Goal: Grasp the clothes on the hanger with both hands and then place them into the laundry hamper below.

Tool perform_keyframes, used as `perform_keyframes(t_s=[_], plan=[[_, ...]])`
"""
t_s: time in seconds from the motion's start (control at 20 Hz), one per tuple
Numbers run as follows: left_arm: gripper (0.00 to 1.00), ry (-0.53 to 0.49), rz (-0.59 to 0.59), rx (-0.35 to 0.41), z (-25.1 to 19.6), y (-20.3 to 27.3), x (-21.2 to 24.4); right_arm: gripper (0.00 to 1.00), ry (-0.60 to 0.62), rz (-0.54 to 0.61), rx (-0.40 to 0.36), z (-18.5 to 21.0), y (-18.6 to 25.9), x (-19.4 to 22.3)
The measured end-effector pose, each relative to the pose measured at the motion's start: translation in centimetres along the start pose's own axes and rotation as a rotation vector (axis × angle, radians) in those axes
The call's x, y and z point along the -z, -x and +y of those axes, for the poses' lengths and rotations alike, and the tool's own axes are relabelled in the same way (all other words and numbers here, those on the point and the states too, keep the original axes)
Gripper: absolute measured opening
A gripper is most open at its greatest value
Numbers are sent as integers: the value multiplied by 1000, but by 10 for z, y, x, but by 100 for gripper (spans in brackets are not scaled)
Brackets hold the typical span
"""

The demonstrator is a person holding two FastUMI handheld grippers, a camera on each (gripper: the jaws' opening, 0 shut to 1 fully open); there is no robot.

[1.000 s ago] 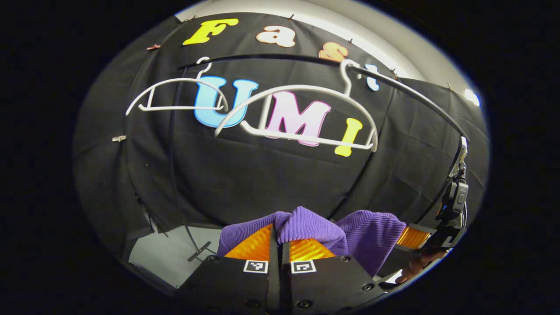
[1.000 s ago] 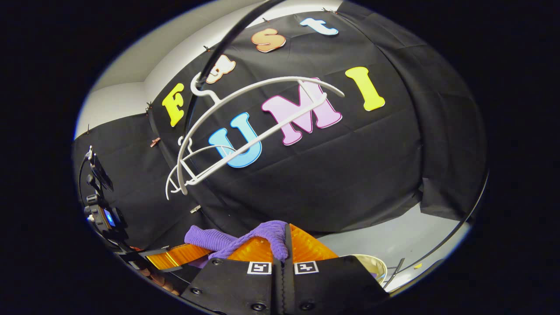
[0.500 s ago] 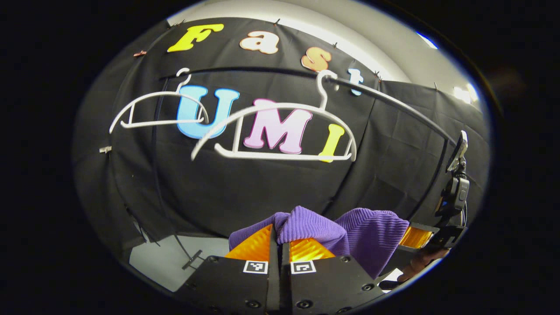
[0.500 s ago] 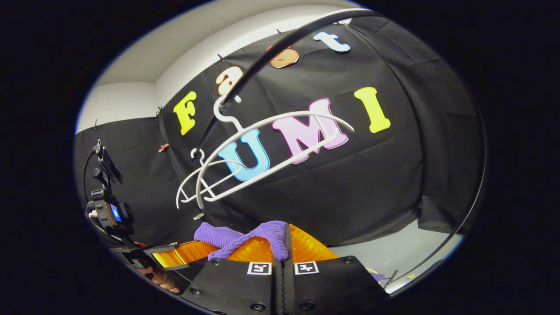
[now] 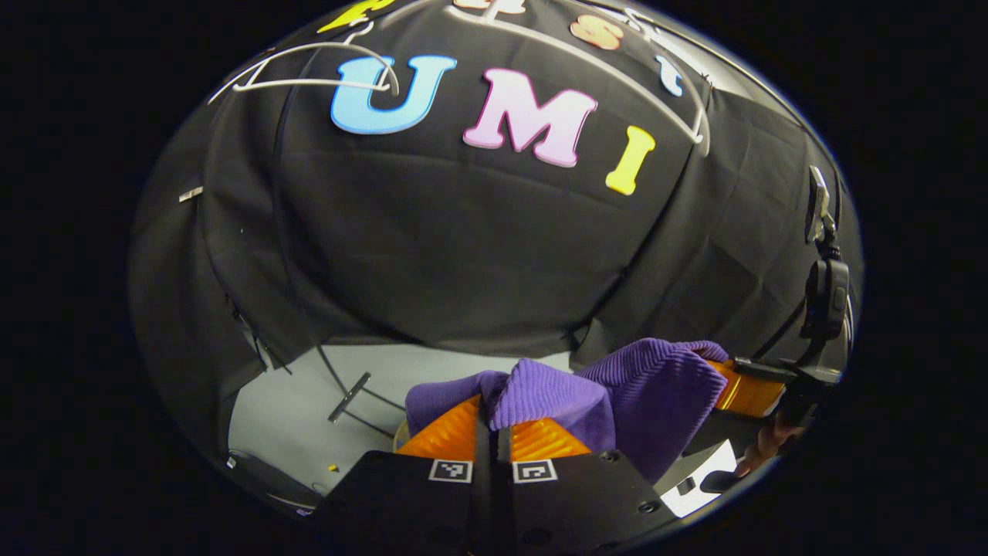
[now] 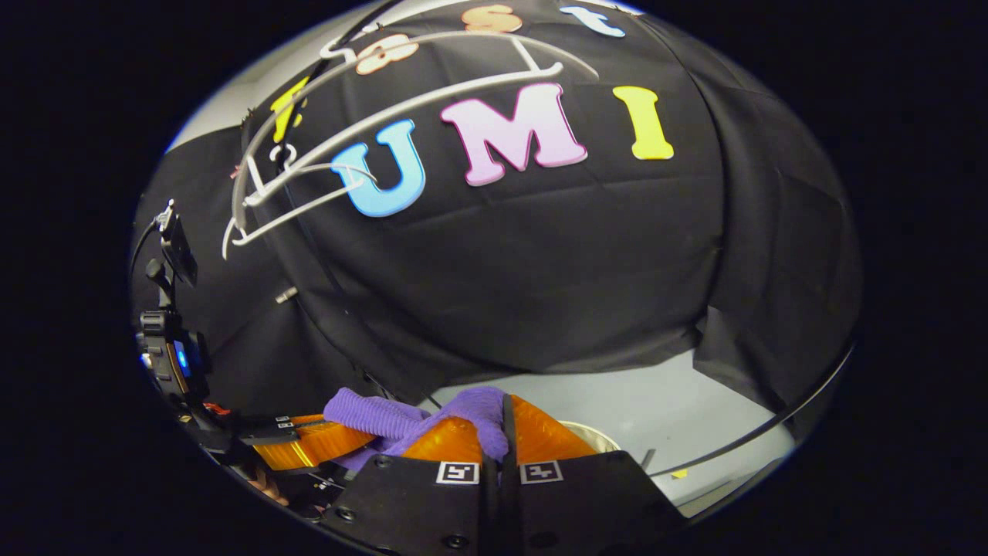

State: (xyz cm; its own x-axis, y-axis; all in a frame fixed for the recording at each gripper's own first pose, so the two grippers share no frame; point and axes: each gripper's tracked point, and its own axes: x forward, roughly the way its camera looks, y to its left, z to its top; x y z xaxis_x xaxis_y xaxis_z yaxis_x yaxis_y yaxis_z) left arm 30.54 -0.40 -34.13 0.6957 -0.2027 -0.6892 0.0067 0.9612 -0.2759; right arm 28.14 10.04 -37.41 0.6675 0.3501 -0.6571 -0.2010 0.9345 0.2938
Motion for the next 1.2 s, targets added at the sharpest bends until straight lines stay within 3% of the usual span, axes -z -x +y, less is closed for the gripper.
perform_keyframes(t_s=[0.35,0.5,0.65,0.7,0.8,1.0,1.2], plan=[[5,-31,222,-108,29,-50,84,5,40,257,110,-24,-32,97],[7,-90,293,-164,49,-63,110,10,56,365,115,-24,-29,134],[73,-168,364,-219,68,-61,138,100,61,396,173,-31,-26,146],[95,-164,371,-211,68,-61,145,98,50,385,189,-30,-26,146],[96,-136,373,-191,64,-59,146,96,31,379,253,-40,-25,145],[95,-84,339,-161,53,-44,131,98,-31,372,242,-33,-17,143],[94,-45,248,-126,42,-24,101,99,-9,274,222,-24,13,116]])
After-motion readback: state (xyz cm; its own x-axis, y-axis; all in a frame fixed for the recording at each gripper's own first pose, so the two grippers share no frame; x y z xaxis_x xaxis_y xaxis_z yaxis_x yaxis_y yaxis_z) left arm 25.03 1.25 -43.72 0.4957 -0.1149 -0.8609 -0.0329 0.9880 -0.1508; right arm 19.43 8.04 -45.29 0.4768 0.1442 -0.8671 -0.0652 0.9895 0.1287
